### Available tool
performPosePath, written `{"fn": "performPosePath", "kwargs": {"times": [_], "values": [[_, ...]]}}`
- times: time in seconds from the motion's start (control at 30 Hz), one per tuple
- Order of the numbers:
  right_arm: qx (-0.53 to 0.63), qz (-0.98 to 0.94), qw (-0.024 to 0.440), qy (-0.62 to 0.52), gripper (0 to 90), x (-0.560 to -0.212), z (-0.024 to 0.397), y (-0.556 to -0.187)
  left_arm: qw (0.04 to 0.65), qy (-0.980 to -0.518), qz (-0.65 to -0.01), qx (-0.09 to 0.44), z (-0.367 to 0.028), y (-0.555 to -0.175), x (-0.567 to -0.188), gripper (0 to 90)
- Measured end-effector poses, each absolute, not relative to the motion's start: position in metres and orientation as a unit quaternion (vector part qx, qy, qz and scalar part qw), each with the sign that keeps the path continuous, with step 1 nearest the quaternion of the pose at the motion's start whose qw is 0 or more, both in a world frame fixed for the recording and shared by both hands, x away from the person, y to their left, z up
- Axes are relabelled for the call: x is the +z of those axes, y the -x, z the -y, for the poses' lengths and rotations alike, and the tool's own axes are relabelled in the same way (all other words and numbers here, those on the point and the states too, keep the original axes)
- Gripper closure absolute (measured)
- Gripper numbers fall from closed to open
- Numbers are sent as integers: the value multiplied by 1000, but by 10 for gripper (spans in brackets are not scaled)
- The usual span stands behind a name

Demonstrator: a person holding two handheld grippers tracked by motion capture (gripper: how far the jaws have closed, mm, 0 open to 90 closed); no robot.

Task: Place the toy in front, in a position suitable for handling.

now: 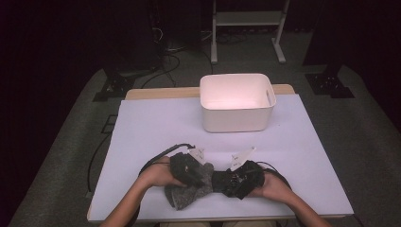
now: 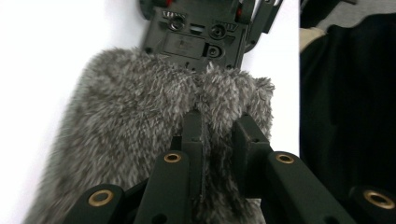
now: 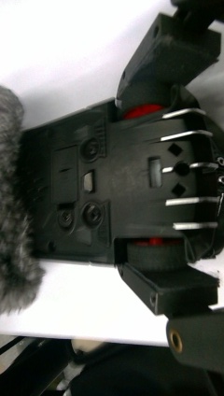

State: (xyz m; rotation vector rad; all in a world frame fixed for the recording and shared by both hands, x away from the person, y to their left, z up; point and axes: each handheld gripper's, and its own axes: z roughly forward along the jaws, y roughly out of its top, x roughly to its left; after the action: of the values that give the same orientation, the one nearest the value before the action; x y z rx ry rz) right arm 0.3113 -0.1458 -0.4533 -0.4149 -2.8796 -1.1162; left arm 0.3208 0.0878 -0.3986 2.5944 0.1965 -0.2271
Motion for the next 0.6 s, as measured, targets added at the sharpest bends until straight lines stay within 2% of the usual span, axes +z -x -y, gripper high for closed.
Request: {"fn": "performPosePath", "kwargs": {"times": [0.07, 0.27, 0.37, 0.6], "values": [[-365, 922, 13, 128, 218, -453, 149, -311, 280, -953, -79, -87, -91, -323, -398, 769], [-370, 924, 5, 95, 223, -455, 150, -314, 289, -950, -79, -86, -87, -326, -397, 770], [-370, 924, 5, 91, 223, -454, 149, -316, 326, -936, -86, -98, -76, -334, -394, 770], [-379, 921, -11, 87, 223, -458, 151, -313, 286, -954, -55, -69, -43, -335, -399, 763]]}}
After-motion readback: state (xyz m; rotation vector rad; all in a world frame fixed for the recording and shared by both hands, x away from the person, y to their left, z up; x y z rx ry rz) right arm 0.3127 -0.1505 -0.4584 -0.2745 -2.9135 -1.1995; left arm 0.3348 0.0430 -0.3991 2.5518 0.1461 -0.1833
